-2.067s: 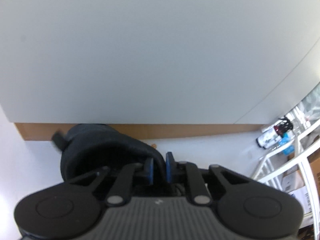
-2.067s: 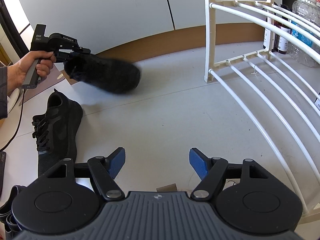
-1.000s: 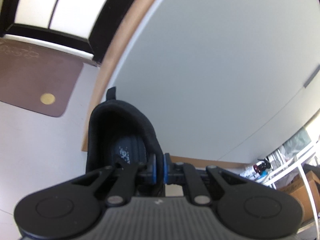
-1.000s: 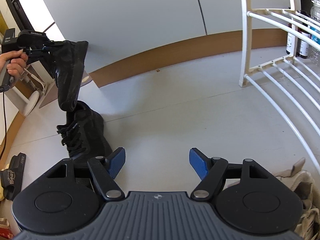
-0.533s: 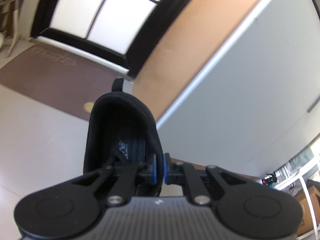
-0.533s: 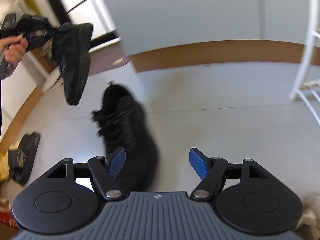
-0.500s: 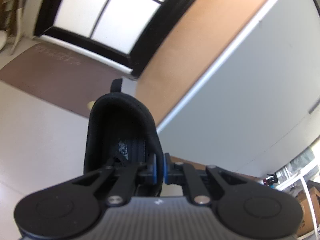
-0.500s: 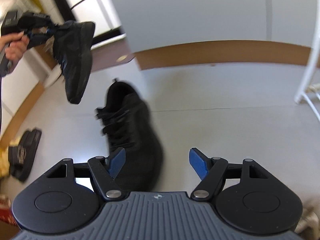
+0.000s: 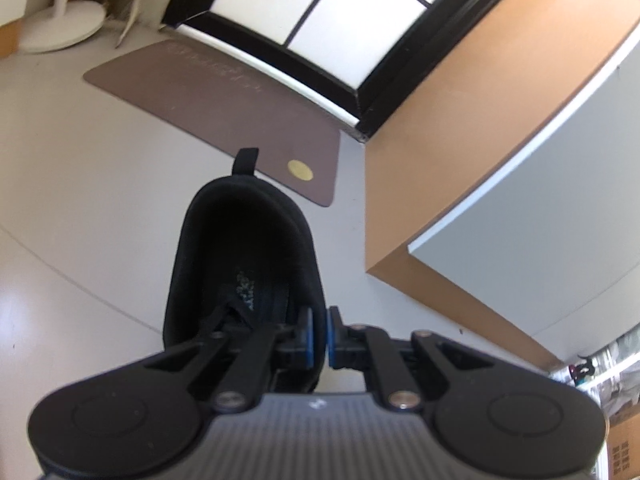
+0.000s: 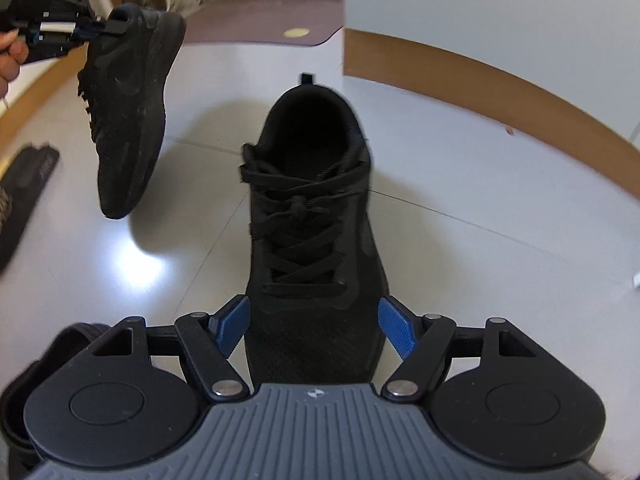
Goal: Organize scattered shoes
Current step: 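Carry the black sneaker toward the first sneaker with the left gripper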
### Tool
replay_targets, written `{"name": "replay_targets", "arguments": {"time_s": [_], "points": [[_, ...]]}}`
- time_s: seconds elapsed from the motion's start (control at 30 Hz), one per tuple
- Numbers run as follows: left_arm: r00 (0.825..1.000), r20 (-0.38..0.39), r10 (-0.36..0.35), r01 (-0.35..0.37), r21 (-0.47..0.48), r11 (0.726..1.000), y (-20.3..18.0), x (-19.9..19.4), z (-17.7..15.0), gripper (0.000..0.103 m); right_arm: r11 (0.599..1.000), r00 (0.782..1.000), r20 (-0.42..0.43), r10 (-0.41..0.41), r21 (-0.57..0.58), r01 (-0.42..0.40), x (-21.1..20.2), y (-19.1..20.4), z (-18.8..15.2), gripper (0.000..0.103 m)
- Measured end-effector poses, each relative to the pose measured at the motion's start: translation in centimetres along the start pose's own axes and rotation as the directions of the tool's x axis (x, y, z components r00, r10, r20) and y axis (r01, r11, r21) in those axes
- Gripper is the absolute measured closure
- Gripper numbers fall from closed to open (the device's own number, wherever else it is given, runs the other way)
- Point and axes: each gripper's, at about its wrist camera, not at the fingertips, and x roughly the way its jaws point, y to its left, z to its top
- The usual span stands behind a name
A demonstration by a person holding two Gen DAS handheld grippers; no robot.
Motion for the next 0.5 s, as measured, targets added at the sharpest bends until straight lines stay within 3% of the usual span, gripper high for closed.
{"name": "replay_targets", "arguments": {"time_s": [0.3,0.4,0.5], "points": [[0.999,0.042,-0.018,0.023,-0.127,0.992,2.7,1.4,0.5,0.097,0.997,0.994,-0.094,-0.05,0.059,0.055,3.1,0.5,0.9,0.024],[0.998,0.06,-0.021,0.03,-0.167,0.986,3.0,1.5,0.5,0.097,0.99,0.991,-0.112,-0.073,0.112,0.086,3.3,0.5,1.0,0.029],[0.998,0.064,-0.016,0.028,-0.19,0.981,3.1,1.7,0.7,0.097,0.965,0.987,-0.143,-0.071,0.24,0.104,3.0,0.0,1.0,0.037]]}}
